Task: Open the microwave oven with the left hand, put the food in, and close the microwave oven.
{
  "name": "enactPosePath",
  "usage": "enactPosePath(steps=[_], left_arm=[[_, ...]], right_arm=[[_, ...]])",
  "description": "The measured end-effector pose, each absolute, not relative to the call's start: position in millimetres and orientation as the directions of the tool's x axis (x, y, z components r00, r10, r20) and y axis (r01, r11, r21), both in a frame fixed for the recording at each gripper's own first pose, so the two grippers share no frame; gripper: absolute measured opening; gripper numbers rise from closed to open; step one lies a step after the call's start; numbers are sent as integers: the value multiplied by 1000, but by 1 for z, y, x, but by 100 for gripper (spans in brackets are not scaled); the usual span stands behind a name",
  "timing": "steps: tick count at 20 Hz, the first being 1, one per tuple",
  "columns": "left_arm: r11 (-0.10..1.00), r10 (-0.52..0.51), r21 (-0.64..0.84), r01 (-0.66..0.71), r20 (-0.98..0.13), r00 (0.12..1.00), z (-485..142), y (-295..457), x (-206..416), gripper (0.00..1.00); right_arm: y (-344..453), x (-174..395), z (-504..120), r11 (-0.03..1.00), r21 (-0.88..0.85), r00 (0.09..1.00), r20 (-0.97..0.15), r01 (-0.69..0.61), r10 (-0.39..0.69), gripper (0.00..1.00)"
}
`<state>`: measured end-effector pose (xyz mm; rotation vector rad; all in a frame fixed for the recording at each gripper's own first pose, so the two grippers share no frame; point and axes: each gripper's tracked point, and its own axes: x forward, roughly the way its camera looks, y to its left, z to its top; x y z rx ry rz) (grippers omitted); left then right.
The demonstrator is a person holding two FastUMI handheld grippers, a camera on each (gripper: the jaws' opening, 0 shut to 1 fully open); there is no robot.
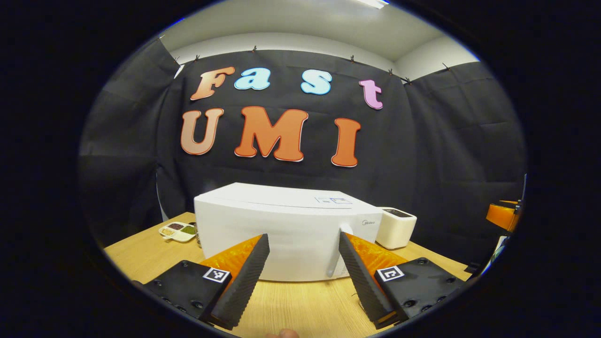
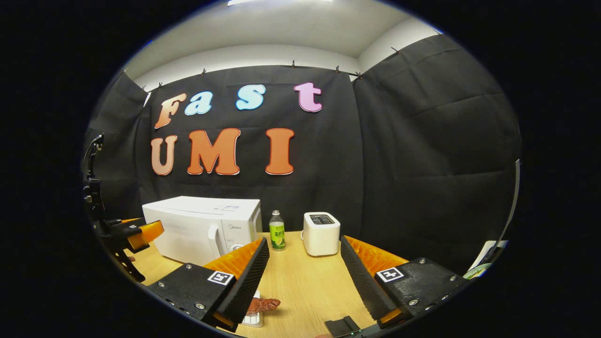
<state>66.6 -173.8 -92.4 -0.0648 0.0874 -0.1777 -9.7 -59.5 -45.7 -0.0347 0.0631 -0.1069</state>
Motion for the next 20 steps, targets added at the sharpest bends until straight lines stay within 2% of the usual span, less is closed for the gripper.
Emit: enactPosePath(steps=[3,5,6,8,9,11,12,13,14,15,16,18,20], left_arm=[[978,-204,-60,200,-78,976,-101,-203,89,98],[971,-237,-67,231,-97,967,-115,-227,101,98],[970,-240,-67,234,-105,965,-121,-234,106,94],[973,-227,-57,222,-111,967,-132,-243,121,98],[974,-227,-52,222,-120,966,-140,-249,128,94],[975,-221,-35,218,-133,966,-154,-257,143,94],[978,-208,-26,207,-145,967,-163,-257,149,98],[979,-203,-25,202,-150,968,-170,-259,155,94],[979,-202,-27,200,-164,965,-178,-263,157,98],[979,-204,-26,203,-179,962,-185,-266,161,94],[980,-195,-15,196,-194,961,-191,-266,162,97],[980,-192,11,197,-174,966,-191,-271,170,70],[982,-180,20,186,-172,969,-192,-272,174,54]], right_arm=[[-73,-8,-51,992,-18,990,-69,125,-126,95],[-82,-4,-56,990,-11,987,-77,138,-138,95],[-87,-4,-59,989,-11,986,-80,146,-147,95],[-96,-2,-63,987,-12,983,-88,163,-163,95],[-100,-1,-65,985,-10,981,-92,170,-170,95],[-109,0,-70,983,-8,978,-100,184,-184,95],[-113,1,-72,981,-6,976,-104,191,-191,95],[-116,2,-75,980,-2,974,-109,198,-197,95],[-119,4,-79,979,4,973,-115,203,-202,95],[-121,5,-82,979,11,972,-122,206,-203,95],[-122,6,-85,978,18,970,-128,208,-204,95],[-125,7,-90,977,24,969,-136,212,-206,95],[-125,7,-91,977,24,969,-138,212,-207,95]])
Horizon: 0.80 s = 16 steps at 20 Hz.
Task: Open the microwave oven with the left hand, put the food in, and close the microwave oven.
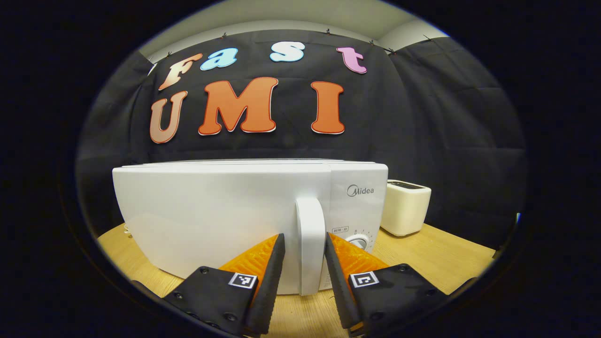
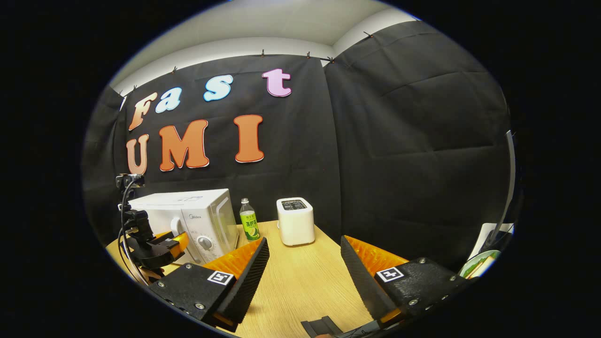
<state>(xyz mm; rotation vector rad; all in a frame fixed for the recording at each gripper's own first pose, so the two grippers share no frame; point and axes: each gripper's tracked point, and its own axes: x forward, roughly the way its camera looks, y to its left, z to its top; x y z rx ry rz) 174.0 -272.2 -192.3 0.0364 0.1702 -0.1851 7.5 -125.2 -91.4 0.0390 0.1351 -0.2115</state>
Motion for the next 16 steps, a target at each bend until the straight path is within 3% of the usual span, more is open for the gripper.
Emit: enactPosePath(steps=[2,5,9,10,11,16], left_arm=[[979,-200,9,204,-167,966,-191,-279,172,50],[979,-202,5,206,-173,964,-191,-279,170,26],[969,-246,-29,245,-176,953,-191,-280,156,26],[967,-254,-42,250,-195,947,-193,-278,143,18],[966,-258,-36,255,-152,954,-184,-275,138,19],[956,-293,-25,293,-159,943,-185,-272,120,19]], right_arm=[[-124,8,-92,977,24,969,-140,211,-206,95],[-120,5,-92,979,26,970,-143,202,-197,95],[-114,3,-91,981,10,972,-132,196,-193,94],[-111,4,-92,982,7,973,-135,190,-187,95],[-108,5,-93,983,6,973,-141,184,-182,95],[-89,3,-93,990,5,980,-143,143,-141,95]])
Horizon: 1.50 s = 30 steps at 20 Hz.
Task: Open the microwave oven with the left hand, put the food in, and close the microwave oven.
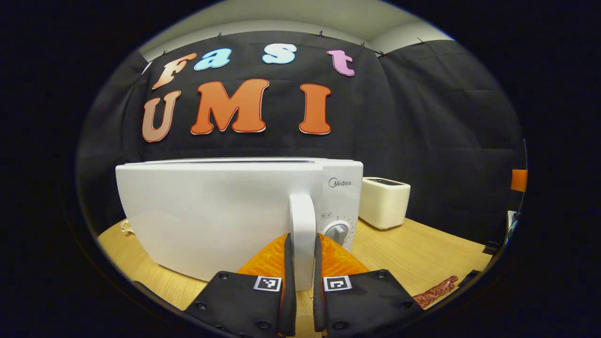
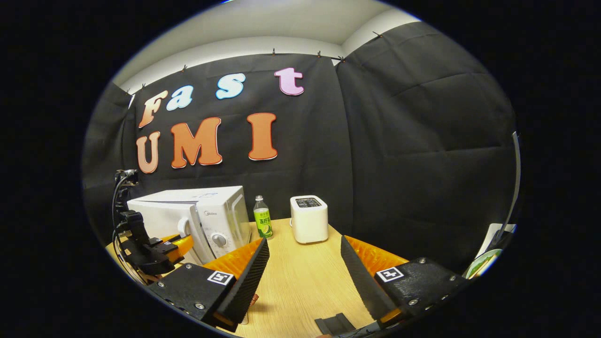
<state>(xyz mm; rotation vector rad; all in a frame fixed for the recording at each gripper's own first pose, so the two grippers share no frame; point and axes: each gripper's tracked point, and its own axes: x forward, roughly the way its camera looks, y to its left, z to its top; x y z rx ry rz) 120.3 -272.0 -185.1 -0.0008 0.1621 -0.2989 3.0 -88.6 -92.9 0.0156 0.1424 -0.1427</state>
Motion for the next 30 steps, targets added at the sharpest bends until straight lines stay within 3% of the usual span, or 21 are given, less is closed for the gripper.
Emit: enactPosePath(steps=[2,3,8,18,25,30], left_arm=[[940,-341,-35,340,-155,927,-182,-268,101,18],[931,-364,-41,362,-160,918,-181,-263,91,18],[889,-457,-46,456,-169,873,-175,-239,44,18],[852,-520,-38,522,-170,837,-167,-181,-28,19],[867,-495,-24,498,-166,853,-162,-124,-68,23],[925,-374,-10,379,-185,909,-159,-56,-94,25]], right_arm=[[-89,3,-93,989,-7,979,-144,148,-148,100],[-87,2,-92,989,3,979,-145,147,-146,95],[-65,-4,-86,993,54,986,-137,106,-98,95],[-33,-12,-85,998,41,990,-133,55,-49,95],[1,-13,-91,998,57,989,-149,1,8,95],[26,-17,-93,998,57,986,-156,-41,50,95]])
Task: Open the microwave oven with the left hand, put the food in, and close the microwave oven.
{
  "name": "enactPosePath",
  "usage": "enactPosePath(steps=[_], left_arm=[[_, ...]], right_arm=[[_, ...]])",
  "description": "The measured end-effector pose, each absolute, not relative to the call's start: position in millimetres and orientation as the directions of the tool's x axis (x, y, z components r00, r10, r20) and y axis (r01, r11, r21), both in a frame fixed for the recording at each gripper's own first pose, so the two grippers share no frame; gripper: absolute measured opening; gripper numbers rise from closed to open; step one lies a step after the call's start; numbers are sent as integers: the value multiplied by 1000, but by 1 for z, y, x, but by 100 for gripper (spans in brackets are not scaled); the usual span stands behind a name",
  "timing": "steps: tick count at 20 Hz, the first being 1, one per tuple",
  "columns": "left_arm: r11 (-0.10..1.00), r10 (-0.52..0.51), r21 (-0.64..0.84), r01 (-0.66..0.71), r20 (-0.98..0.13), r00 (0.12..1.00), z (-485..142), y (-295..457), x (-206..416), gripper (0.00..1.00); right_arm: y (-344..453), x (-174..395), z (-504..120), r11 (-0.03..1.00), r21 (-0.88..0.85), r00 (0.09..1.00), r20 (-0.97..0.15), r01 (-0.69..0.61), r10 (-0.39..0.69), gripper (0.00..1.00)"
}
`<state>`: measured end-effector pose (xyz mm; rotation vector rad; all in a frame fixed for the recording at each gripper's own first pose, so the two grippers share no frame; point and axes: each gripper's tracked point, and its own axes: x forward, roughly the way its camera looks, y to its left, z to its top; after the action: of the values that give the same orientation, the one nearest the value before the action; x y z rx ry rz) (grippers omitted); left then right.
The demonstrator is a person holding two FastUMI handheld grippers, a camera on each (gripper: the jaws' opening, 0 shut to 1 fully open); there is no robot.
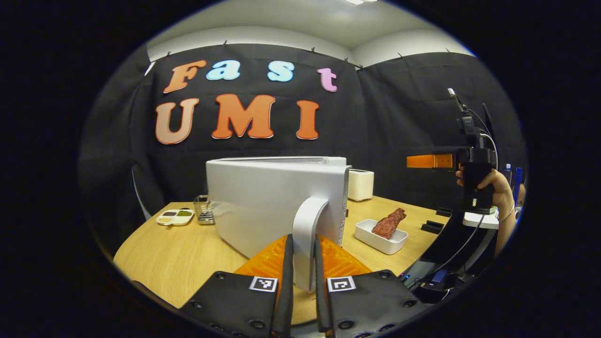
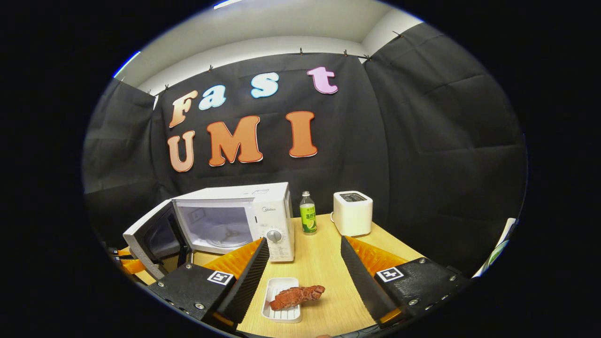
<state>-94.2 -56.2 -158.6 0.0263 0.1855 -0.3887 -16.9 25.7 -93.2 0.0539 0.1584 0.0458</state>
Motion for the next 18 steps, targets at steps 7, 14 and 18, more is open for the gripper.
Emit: enactPosePath(steps=[7,14,18], left_arm=[[996,-82,-56,75,-142,986,-117,71,-129,88],[994,111,13,-110,-96,989,-80,144,-126,96],[985,171,6,-171,-91,981,-72,168,-120,100]], right_arm=[[45,-22,-100,996,53,982,-168,-76,84,95],[31,-22,-110,996,83,982,-181,-40,55,95],[13,-17,-119,989,145,981,-192,6,22,95]])
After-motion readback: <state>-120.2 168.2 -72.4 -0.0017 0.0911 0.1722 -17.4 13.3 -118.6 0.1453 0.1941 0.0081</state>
